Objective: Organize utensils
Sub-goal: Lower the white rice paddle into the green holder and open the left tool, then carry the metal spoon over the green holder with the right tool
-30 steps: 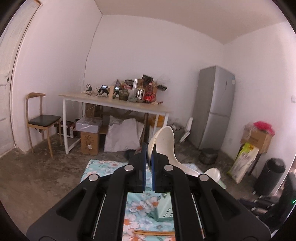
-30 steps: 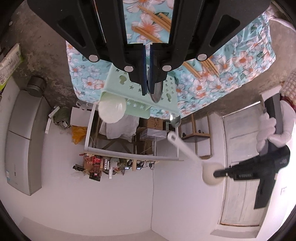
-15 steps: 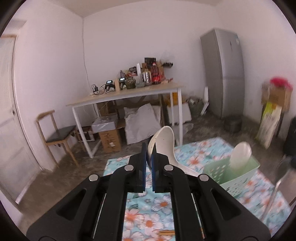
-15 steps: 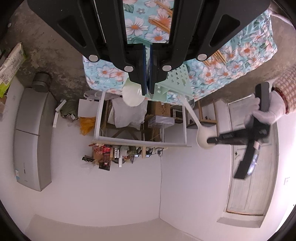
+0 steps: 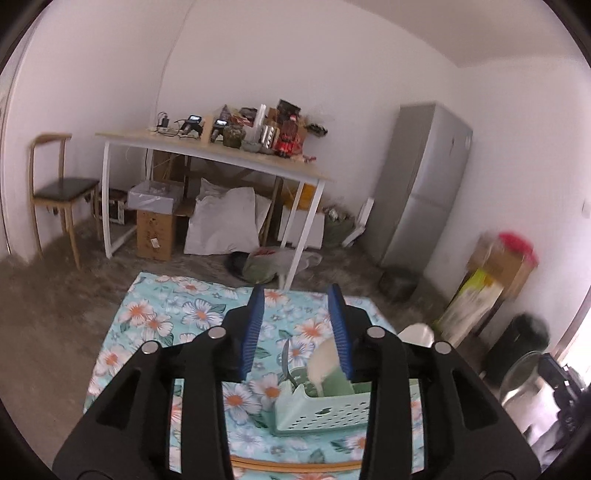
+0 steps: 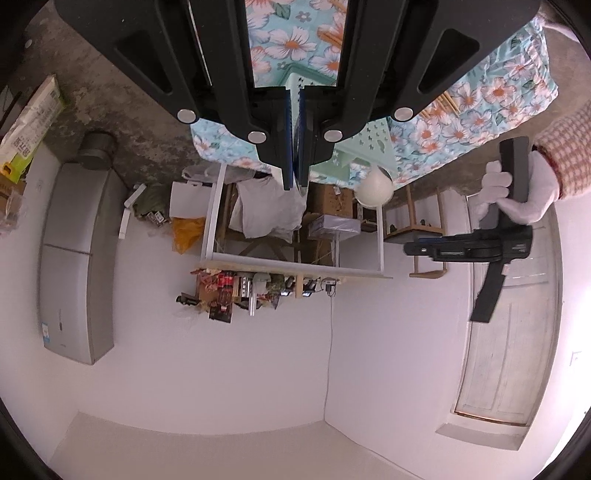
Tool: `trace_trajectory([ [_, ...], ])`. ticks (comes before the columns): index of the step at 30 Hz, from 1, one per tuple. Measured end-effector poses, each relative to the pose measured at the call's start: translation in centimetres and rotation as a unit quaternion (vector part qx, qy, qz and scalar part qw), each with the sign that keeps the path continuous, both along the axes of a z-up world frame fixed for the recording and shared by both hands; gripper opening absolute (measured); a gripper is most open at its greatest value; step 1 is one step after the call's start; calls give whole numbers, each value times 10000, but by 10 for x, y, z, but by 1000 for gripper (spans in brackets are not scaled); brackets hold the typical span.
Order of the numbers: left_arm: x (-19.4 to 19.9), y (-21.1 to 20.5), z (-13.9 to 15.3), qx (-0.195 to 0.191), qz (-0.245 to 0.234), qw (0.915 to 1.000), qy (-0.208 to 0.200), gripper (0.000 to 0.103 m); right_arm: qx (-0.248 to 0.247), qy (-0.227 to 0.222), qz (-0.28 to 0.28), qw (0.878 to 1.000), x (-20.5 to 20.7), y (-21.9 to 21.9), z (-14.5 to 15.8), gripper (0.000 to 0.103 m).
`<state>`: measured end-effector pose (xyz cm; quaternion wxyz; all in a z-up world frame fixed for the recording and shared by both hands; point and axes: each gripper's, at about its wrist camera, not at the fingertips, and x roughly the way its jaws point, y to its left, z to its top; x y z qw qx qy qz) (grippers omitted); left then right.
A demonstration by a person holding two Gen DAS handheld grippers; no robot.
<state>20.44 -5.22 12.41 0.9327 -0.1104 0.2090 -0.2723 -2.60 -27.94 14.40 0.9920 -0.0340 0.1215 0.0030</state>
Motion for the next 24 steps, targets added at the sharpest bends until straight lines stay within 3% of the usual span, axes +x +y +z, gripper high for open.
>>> trace_trajectory([
  [5,-20,23,-10,-222,41,9997,-64,47,-159,-235,-54,9996,5,-3,23,3],
  [10,-51,43,-44,-272,-110,9995,118,59,-275,-549,-107,9981,17,-7,51,3],
  [18,-89,65,-107,-138,-176,9973,706,62,-587,-807,-164,9949,53,1,82,3],
  [24,-102,91,-129,-136,65,9955,940,62,-873,-806,-286,9925,92,9,82,3],
])
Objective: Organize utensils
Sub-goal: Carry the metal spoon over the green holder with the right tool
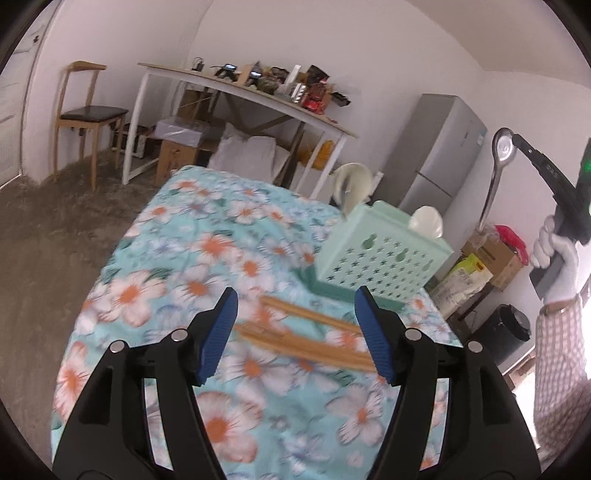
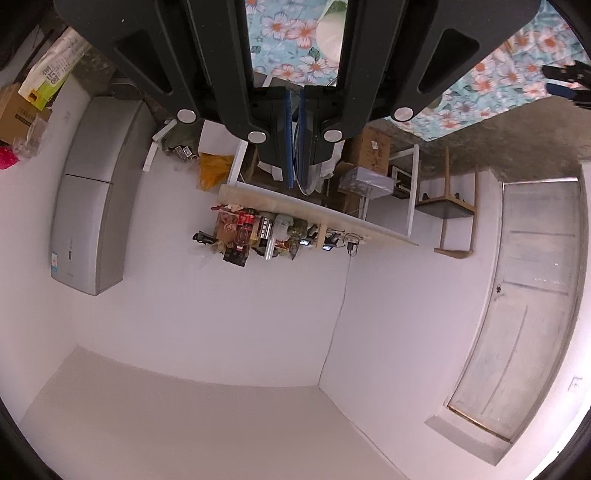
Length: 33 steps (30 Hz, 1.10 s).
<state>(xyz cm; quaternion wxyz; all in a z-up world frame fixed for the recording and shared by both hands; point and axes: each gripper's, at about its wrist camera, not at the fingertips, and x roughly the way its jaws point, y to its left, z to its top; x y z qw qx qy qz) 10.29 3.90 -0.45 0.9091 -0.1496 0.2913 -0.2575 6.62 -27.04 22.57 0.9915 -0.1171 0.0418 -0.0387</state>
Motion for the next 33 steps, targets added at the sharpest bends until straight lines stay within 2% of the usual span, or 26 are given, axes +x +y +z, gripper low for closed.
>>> trace_trajectory([
  [6,-1,23,1,35,228,9997,-50,62,-327,188,-231,9990,34,6,-27,3],
  [11,0,34,0,-29,337,9994,-50,62,-207,409,-297,9985,46,1,-45,3],
  [21,2,39,-4,-131,368,9992,41,62,296,708,-105,9970,24,-9,-43,3],
  [25,0,40,-4,-220,367,9991,29,62,966,1034,90,9899,7,-24,-48,4],
  [26,-1,40,-3,-227,376,9990,12,62,1184,1201,201,9855,4,-28,-52,5],
  [28,-1,41,-4,-247,370,9990,19,62,1659,1577,467,9723,-3,-36,-64,14],
  [30,-2,42,-5,-243,368,9990,52,62,2139,2065,737,9519,-7,-43,-81,52],
  [31,-2,42,-5,-252,360,9990,66,62,2470,2420,919,9338,-9,-47,-98,57],
  [33,-3,42,-6,-263,354,9990,87,62,2795,2814,1021,9123,-10,-50,-124,58],
])
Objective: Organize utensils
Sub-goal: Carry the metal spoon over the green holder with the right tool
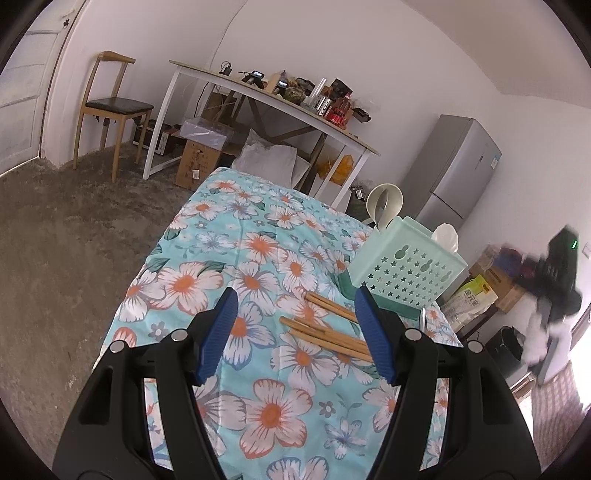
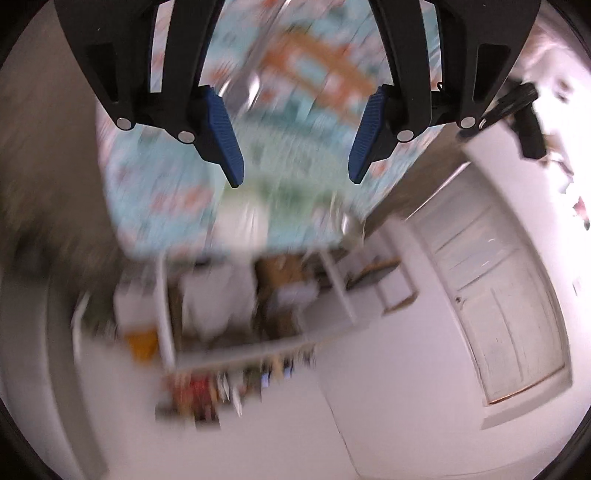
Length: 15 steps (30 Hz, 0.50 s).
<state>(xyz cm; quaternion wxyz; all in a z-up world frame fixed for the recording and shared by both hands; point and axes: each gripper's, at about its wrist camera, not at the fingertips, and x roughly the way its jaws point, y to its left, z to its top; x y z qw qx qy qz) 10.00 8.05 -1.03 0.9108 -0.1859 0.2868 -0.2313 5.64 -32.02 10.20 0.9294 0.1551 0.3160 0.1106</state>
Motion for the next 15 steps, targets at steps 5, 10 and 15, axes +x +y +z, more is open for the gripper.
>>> trace_trajectory([
  [5,-1,1,-5,-97,-56,9999,102,62,914,1248,-174,9878,7,-22,-87,59],
  [10,-6,-2,-4,-125,-112,9998,104,62,1342,1661,-427,9760,30,-47,-132,59],
  [15,-8,-1,-4,-165,-94,9998,82,62,1278,1877,-338,9733,54,-51,-153,59],
])
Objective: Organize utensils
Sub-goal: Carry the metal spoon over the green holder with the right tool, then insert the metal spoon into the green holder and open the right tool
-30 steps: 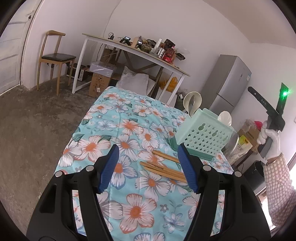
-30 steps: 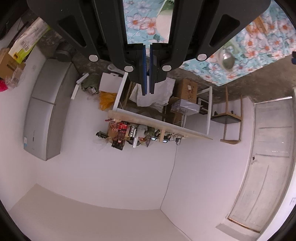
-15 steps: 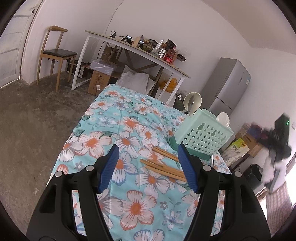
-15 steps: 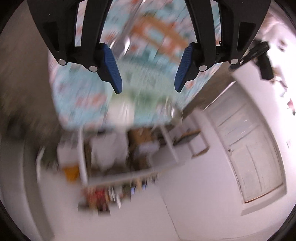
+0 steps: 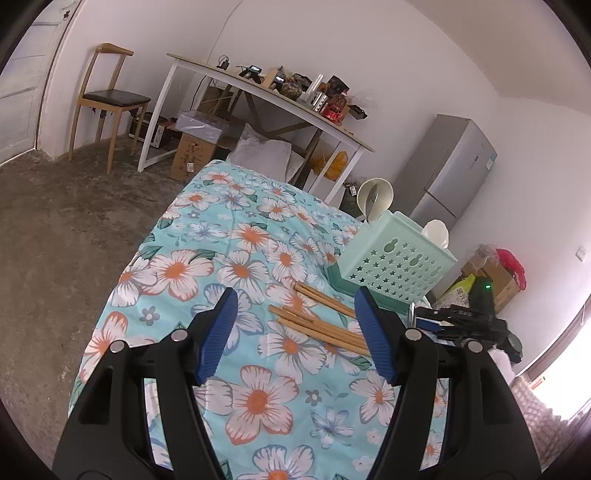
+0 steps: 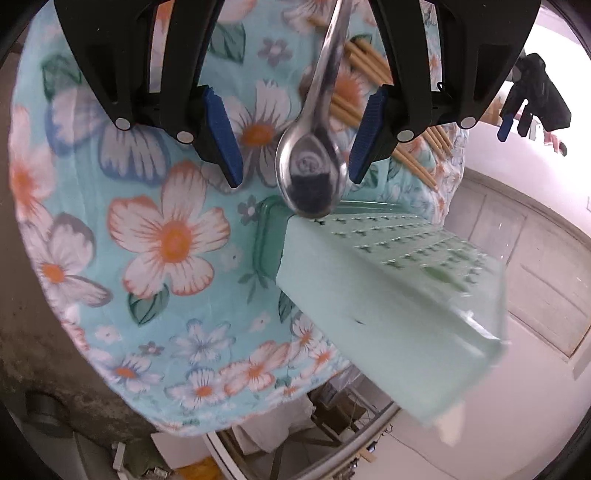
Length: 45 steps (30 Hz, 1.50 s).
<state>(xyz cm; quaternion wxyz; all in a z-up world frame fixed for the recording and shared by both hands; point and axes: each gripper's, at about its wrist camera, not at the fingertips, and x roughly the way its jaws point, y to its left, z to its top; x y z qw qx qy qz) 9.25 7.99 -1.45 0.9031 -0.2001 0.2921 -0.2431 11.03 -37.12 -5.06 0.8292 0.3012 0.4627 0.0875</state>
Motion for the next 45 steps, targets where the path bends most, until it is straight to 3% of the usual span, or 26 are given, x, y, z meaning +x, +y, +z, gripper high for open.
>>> trace_trajectory([
  [2,0,0,0,10,0,10000,1,62,-83,-40,81,9999,2,2,0,55],
  [8,5,-1,-3,-120,-39,9998,126,62,-120,78,97,9999,2,10,-1,21],
  [12,6,-3,-5,-100,-84,9998,128,62,-61,109,118,9999,1,13,-2,8],
  [20,7,-5,-6,-114,-70,9998,150,62,-551,-151,183,9982,-7,29,21,5],
  [27,7,-4,-7,-106,-77,9998,154,62,-1452,-846,243,9855,-38,53,79,4],
  [33,6,-9,-11,-86,-103,9997,198,62,-2130,-2039,46,9555,-59,68,166,4],
  [36,4,-12,-10,-64,-125,9998,163,62,-2677,-2791,-116,9221,-65,78,214,4],
  [39,2,-12,-9,-52,-117,9998,155,62,-3099,-3311,-258,8909,-62,86,243,4],
  [45,1,-10,-6,-11,-77,9999,141,62,-3800,-3918,-534,8362,-31,98,263,4],
])
